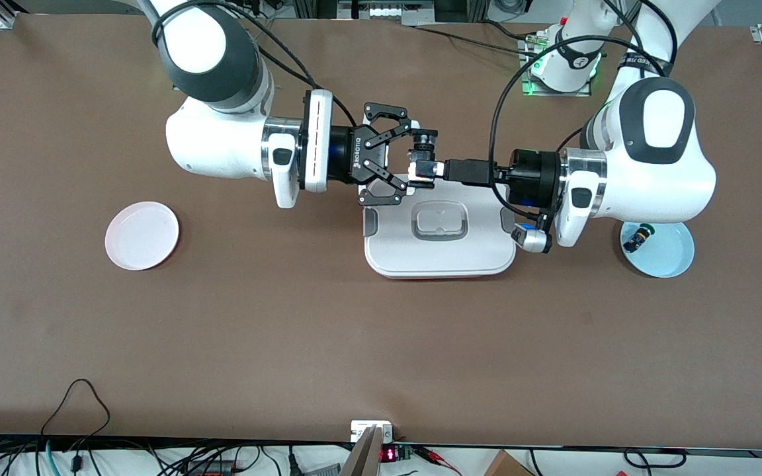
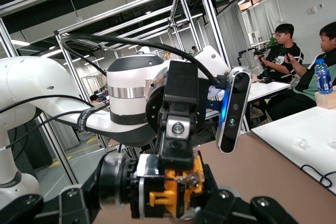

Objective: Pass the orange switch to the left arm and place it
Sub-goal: 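Close the left gripper on the orange switch held by the right gripper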

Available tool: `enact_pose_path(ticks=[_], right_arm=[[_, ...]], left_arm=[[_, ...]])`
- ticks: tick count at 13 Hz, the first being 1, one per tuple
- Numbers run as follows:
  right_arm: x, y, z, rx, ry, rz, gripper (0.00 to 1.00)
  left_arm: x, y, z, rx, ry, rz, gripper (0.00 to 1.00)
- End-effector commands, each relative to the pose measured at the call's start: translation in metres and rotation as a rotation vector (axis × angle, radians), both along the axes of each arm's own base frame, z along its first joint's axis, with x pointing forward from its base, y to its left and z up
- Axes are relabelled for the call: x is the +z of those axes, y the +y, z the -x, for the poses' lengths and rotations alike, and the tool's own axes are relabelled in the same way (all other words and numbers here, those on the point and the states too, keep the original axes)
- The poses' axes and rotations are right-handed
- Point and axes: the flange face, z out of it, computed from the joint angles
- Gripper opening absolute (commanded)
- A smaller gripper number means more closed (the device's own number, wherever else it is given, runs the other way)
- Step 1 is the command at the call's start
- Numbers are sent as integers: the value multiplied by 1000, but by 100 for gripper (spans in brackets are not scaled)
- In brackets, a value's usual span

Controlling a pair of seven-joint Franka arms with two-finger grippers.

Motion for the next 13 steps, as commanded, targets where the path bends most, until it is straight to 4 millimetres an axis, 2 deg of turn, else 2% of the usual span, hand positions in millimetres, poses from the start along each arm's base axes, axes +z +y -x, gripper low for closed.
enact_pose_path(ticks=[1,4,5,6,13], right_arm=[[-1,3,3,-4,-21,-3,0],[-1,3,3,-5,-20,-4,0],[-2,3,3,-5,-5,-7,14],[-1,3,3,-8,3,-10,98],[2,-1,3,-21,-4,-7,100]], left_arm=[[3,-1,6,-12,-2,-9,0],[0,1,6,-25,5,-5,0],[0,1,6,-25,5,-5,0],[0,1,6,-25,4,-5,0],[-2,11,2,-29,12,0,0]])
